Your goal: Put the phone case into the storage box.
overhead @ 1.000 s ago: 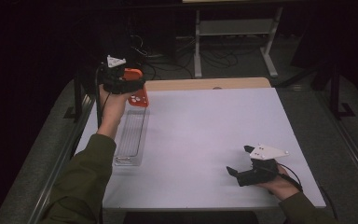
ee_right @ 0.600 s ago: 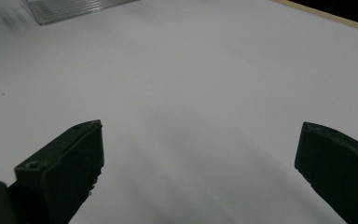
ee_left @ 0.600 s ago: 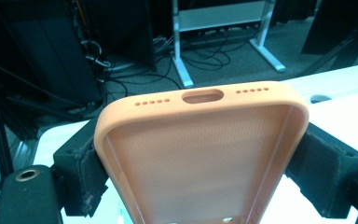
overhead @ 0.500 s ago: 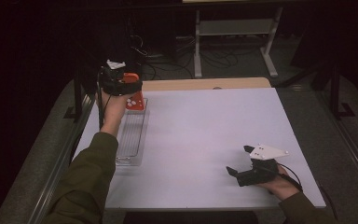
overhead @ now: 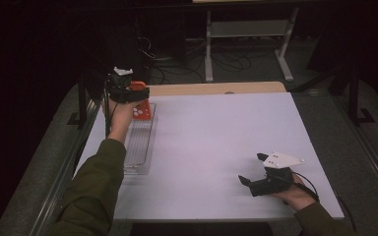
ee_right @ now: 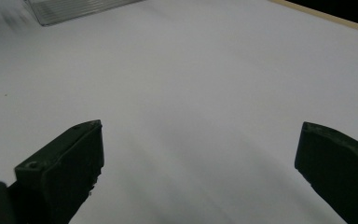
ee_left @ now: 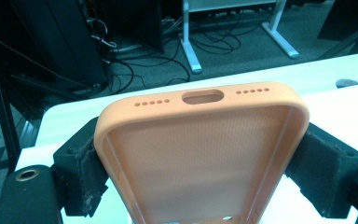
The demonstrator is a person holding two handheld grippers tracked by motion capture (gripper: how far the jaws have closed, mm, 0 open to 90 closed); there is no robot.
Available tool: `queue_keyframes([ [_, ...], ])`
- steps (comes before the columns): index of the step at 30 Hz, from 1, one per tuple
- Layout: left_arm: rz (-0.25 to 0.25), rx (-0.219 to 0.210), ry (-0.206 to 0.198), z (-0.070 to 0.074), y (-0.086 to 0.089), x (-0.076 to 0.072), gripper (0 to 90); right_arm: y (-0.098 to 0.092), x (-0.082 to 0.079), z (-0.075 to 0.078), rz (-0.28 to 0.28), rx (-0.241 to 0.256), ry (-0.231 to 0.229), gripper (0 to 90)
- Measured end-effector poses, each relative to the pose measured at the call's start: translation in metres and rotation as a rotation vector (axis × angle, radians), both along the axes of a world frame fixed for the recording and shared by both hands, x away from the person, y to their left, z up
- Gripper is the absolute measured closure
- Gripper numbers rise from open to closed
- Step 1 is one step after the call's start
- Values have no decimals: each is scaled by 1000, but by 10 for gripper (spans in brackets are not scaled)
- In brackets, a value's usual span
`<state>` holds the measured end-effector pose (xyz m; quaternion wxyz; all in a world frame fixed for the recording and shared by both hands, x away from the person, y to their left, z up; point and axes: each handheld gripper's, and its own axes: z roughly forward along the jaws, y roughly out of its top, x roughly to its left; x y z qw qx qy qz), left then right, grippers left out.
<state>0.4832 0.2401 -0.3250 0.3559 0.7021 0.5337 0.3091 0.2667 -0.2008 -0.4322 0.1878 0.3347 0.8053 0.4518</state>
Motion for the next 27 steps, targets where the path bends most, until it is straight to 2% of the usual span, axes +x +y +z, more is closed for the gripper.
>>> queue_keyframes([
  [2,7,-14,1,-3,-1,1,153,0,0,0,0,-1,0,6],
  [4,2,3,7,-5,0,2,153,0,0,0,0,0,0,6],
  [6,6,-9,17,-9,-1,3,153,0,0,0,1,-1,-3,6],
  [11,8,6,32,-16,0,5,153,1,0,0,0,1,1,6],
  [13,15,-6,37,-18,-1,6,153,1,-1,0,0,2,2,6],
  [14,11,8,40,-18,0,6,153,1,0,0,2,2,2,6],
  [19,23,2,59,-24,-1,9,153,1,0,0,0,2,6,6],
  [21,26,13,73,-26,0,10,153,1,0,0,0,2,2,6],
  [22,34,-6,65,-28,-1,11,153,1,0,0,0,1,2,6],
  [27,39,0,82,-33,0,14,153,1,0,0,3,1,-1,6],
])
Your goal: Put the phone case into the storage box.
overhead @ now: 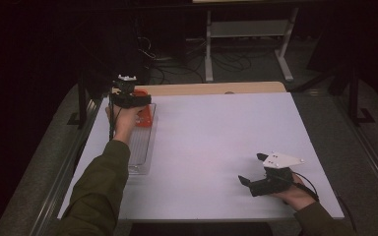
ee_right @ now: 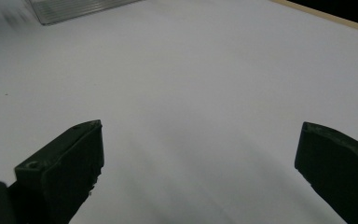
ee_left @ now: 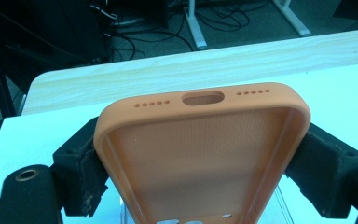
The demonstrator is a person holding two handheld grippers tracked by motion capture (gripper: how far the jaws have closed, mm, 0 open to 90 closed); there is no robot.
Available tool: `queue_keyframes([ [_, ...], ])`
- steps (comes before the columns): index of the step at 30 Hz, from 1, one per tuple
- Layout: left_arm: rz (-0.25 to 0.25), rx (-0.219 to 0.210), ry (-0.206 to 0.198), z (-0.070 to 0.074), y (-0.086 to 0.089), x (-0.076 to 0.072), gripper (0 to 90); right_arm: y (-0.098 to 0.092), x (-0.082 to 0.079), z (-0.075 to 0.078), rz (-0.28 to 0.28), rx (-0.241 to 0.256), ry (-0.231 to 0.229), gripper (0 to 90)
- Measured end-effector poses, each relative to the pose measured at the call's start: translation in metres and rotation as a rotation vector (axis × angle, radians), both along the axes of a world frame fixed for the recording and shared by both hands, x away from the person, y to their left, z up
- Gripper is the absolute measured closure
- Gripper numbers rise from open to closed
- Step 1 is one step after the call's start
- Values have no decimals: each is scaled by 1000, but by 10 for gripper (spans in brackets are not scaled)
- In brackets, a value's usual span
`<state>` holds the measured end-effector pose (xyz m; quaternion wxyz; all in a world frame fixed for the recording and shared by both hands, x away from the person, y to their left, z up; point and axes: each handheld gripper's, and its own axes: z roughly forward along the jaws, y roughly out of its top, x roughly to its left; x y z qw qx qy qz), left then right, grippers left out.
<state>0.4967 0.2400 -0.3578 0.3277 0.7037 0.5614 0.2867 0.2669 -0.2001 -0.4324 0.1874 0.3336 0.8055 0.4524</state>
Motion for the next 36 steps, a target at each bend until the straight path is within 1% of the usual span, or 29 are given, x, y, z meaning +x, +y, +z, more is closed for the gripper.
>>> queue_keyframes([
  [1,0,3,6,0,0,0,152,0,0,0,-1,2,4,6],
  [6,10,11,0,-2,-3,2,151,0,0,0,-1,1,3,6],
  [7,16,4,-6,-3,-3,3,151,0,0,0,0,1,2,6],
  [11,27,5,-18,-5,-3,5,150,0,0,1,5,4,0,6],
  [12,27,-2,-22,-5,-3,7,150,1,0,1,5,4,0,6],
  [16,8,-2,-22,-7,-3,13,148,1,0,1,9,1,4,6],
  [17,10,-2,-21,-7,-3,14,147,2,-1,1,8,3,6,6],
  [18,9,-6,-20,-8,-2,15,146,2,0,0,11,1,2,6],
  [19,13,-15,-29,-9,-1,16,147,2,-1,0,12,1,2,6],
  [20,11,-12,-24,-9,0,18,146,2,-1,0,13,1,2,6],
  [22,19,-29,-32,-11,0,20,146,2,0,0,13,-1,-2,6],
  [23,21,-25,-29,-11,0,22,145,1,0,1,13,-1,-2,6],
  [24,11,-14,-18,-11,0,23,145,1,0,1,12,1,0,6],
  [26,10,-15,-23,-12,-1,26,144,1,0,1,8,3,0,6],
  [27,14,-27,-30,-13,-2,27,144,0,0,1,8,4,-2,6],
  [28,2,-6,-17,-13,-1,27,144,0,0,1,9,5,-3,6],
  [29,1,-4,-18,-13,-1,28,143,0,0,1,10,3,-3,6],
  [30,4,-13,-26,-14,-2,28,143,0,0,1,10,3,-3,6],
  [32,-8,0,-22,-14,-2,30,142,0,0,1,11,3,-3,6],
  [35,3,-16,-26,-15,-2,31,142,0,0,1,12,3,-3,6],
  [36,1,-8,-21,-15,-1,31,141,0,0,1,12,1,-4,6],
])
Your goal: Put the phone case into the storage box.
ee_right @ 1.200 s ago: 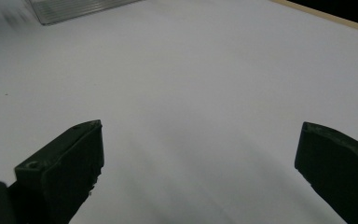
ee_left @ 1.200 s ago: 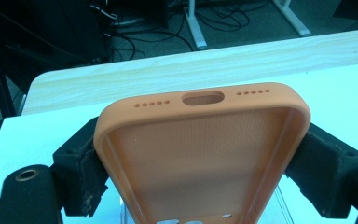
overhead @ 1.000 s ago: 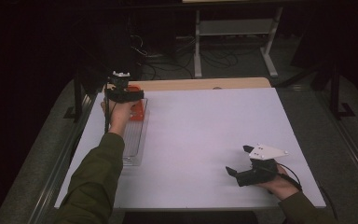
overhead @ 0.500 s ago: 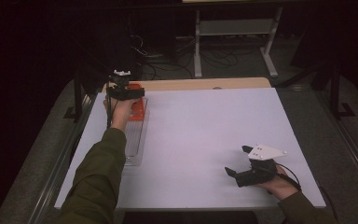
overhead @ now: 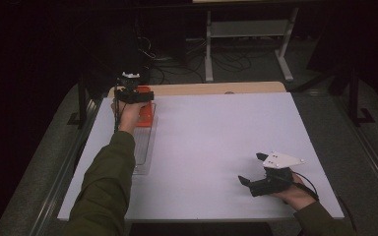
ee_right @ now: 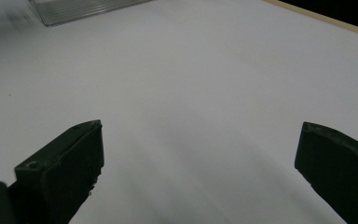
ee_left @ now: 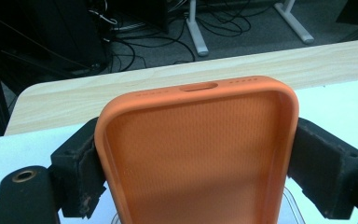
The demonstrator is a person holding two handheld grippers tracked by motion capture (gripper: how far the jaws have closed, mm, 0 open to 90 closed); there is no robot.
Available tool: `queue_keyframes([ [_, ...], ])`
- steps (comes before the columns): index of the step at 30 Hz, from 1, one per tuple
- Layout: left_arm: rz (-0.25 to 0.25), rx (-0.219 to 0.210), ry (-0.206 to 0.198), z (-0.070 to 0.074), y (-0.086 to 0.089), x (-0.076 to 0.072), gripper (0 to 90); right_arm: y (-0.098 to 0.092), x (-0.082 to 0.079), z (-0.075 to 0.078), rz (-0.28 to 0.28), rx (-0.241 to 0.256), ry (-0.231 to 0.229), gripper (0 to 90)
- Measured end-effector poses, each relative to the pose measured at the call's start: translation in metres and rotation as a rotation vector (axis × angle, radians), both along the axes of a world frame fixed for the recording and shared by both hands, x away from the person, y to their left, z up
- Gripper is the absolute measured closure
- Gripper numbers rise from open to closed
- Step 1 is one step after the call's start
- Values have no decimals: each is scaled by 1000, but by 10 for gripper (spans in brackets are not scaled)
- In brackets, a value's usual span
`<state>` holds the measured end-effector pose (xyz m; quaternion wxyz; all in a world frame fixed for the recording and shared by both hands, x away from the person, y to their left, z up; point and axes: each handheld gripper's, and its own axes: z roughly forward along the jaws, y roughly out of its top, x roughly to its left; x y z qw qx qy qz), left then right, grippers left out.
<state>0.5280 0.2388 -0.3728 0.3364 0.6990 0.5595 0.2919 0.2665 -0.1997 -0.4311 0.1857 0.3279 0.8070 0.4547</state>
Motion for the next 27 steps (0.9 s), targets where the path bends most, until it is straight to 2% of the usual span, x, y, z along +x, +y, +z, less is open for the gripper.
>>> queue_keyframes([
  [10,7,8,-6,-3,2,2,123,0,0,0,2,-2,-3,6],
  [11,10,-2,-15,-3,1,3,116,0,0,0,2,-2,-3,6],
  [15,14,-4,-26,-1,2,2,71,0,0,0,1,-2,-3,6],
  [17,18,-24,-43,0,2,2,43,0,0,0,0,-1,-1,6],
  [18,21,-12,-42,1,2,1,28,0,0,0,0,-2,-1,6],
  [27,-39,-15,-24,9,5,-4,0,0,0,0,1,-3,-4,6],
])
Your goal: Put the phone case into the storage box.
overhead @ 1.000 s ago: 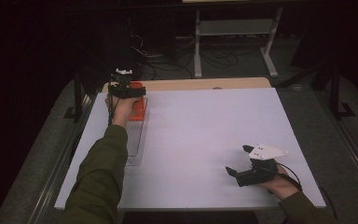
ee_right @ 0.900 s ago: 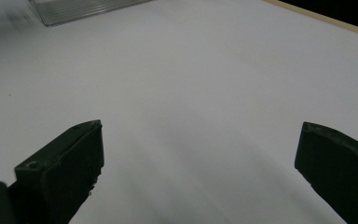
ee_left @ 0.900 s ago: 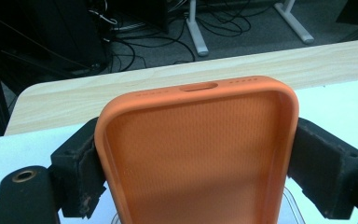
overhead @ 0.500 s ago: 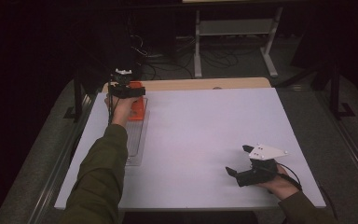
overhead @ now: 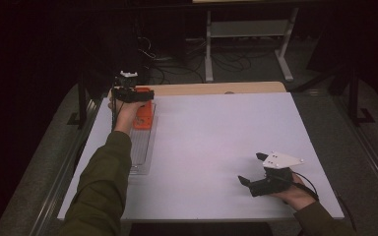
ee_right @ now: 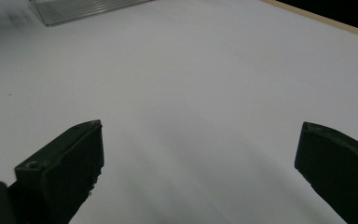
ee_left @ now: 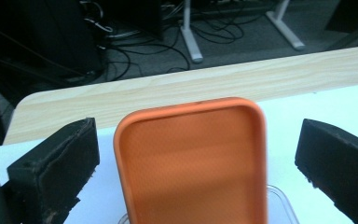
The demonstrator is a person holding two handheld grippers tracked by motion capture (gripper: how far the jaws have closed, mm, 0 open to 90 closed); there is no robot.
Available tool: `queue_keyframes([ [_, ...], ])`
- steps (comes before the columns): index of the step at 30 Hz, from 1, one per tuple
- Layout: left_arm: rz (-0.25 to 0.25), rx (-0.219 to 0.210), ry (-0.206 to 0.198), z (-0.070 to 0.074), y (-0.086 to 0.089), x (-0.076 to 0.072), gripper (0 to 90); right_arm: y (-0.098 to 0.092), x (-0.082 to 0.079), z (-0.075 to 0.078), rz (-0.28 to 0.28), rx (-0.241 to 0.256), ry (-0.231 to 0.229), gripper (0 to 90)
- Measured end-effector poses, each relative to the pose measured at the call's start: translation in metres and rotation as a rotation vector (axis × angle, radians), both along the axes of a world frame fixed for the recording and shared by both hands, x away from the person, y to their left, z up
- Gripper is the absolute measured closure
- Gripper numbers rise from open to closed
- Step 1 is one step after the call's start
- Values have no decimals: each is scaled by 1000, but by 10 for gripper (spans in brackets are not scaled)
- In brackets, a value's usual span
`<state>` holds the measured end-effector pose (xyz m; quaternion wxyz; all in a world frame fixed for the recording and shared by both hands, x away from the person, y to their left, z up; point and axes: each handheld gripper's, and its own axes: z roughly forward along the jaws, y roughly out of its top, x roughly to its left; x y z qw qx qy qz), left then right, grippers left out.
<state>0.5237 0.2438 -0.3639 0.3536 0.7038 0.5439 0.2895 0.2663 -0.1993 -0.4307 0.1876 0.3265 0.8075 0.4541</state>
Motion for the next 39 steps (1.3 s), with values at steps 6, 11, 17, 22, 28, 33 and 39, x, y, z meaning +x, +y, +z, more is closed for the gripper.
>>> queue_keyframes([
  [6,-59,2,2,9,1,-7,0,1,0,0,0,0,-3,6],
  [11,-109,-19,6,15,-1,-13,0,1,0,0,1,-1,-4,6],
  [17,-169,-15,3,23,-3,-23,0,2,0,0,0,-1,-1,6],
  [22,-210,-20,0,28,-4,-31,0,2,0,0,0,-2,0,6],
  [28,-270,-38,6,30,-6,-41,0,2,0,0,-1,-2,2,6],
  [33,-323,-63,19,29,-4,-50,0,2,0,0,2,-3,2,6],
  [39,-373,-94,11,30,-5,-63,0,2,1,0,2,-2,0,6],
])
